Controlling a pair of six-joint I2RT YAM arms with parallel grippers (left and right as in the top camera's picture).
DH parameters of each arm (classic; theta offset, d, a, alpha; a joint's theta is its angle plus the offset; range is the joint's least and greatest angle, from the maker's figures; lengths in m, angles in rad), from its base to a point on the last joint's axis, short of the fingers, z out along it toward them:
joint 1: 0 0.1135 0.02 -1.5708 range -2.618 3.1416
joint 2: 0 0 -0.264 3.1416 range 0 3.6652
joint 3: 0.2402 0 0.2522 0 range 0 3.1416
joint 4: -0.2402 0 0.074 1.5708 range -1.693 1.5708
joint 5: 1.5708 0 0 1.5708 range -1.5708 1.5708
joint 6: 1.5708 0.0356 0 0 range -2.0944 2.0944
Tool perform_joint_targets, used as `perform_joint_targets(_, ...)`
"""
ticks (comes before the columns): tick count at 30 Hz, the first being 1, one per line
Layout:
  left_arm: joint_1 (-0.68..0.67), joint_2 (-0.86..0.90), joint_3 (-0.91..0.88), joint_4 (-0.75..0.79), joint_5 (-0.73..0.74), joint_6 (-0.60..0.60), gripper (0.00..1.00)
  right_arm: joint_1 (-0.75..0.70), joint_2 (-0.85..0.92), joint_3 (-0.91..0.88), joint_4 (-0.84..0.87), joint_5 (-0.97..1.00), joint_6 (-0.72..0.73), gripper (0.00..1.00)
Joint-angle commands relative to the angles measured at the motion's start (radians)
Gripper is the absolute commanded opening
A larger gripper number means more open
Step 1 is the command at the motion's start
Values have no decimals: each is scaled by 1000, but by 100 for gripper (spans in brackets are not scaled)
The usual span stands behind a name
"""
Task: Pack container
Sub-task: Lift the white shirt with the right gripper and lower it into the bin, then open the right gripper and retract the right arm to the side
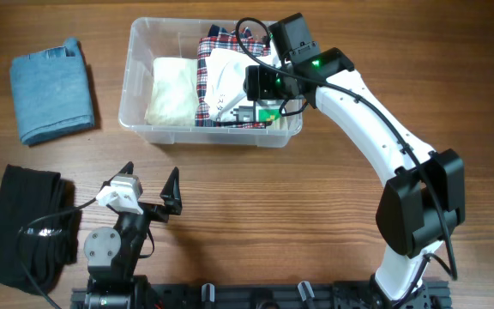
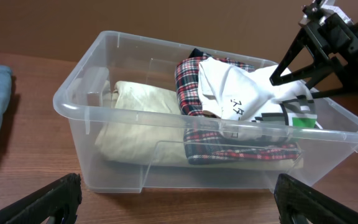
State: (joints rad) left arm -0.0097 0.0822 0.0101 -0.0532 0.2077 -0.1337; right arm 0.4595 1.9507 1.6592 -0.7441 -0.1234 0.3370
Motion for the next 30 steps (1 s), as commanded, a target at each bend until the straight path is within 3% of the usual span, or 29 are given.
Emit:
perform_joint_targets(1,7,-2,-4,-3,12,-9,100,4,-11,60,3,113,-95,88)
perform_joint_targets(7,7,-2,-4,-4,12,-9,100,5,-14,169,-34,190,-128,86)
perform_joint_targets(9,7,-2,-4,-4,12,-9,100,7,-13,169,-39,171,-128,80)
perform_joint_targets(14,7,-2,-4,-4,12,-9,100,32,-5,142,-42,122,-124,49)
perform_joint_targets(17,7,-2,-4,-4,12,-9,100,58,4,101,-16,122,-124,38)
perform_joint_targets(30,7,-2,-4,-4,12,-9,100,143,259,93,11,122,-95,43)
